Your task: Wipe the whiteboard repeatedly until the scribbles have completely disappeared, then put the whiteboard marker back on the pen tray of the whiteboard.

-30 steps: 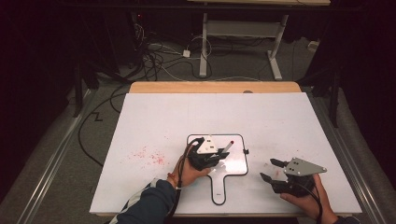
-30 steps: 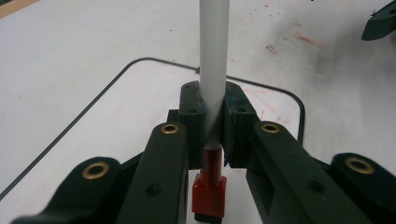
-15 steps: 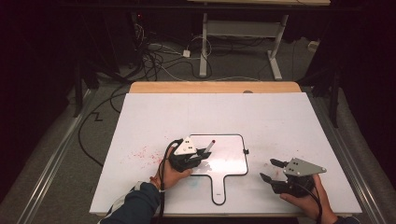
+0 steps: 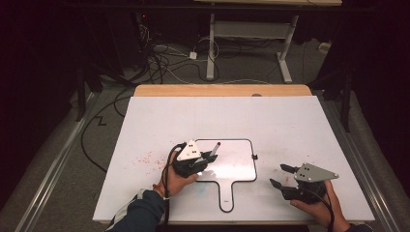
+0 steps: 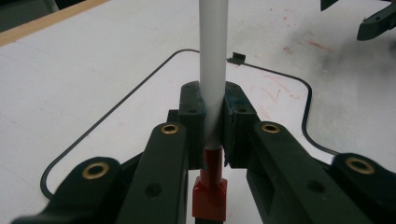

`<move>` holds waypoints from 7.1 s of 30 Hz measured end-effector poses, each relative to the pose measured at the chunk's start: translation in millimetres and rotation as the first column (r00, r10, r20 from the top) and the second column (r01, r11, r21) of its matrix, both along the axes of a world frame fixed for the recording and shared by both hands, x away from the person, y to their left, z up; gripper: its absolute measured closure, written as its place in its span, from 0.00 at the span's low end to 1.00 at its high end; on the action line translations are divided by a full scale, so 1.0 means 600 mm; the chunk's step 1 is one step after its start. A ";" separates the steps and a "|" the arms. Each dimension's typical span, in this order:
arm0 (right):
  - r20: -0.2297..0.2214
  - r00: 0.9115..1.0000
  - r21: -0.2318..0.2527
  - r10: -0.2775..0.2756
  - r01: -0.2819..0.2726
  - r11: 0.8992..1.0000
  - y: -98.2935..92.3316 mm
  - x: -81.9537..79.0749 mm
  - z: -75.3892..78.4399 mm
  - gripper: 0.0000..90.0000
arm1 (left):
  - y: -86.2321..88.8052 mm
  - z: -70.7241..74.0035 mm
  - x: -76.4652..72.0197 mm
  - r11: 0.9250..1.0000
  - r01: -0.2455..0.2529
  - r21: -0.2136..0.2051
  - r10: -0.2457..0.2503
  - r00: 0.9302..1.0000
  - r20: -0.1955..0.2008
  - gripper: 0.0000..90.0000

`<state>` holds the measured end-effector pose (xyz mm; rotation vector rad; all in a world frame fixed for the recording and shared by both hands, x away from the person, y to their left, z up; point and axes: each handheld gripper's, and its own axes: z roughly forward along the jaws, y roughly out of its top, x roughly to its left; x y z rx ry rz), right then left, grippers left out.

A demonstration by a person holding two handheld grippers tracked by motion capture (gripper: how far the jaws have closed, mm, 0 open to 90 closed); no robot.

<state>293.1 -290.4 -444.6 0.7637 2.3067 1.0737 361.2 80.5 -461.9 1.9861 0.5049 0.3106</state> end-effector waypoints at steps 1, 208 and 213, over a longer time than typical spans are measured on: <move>0.000 1.000 0.001 -0.001 0.001 1.000 0.000 0.000 0.000 0.43 | 0.000 0.002 -0.001 1.000 0.000 0.003 0.000 1.000 0.003 0.87; 0.047 0.998 0.199 0.035 -0.043 0.979 0.159 0.089 0.028 0.90 | 0.125 -0.021 -0.105 0.948 -0.251 0.194 0.244 0.968 0.060 0.25; 0.006 0.999 0.278 0.036 -0.036 0.960 0.136 0.092 0.034 0.90 | 0.124 -0.023 -0.102 0.945 -0.255 0.203 0.247 0.967 0.062 0.24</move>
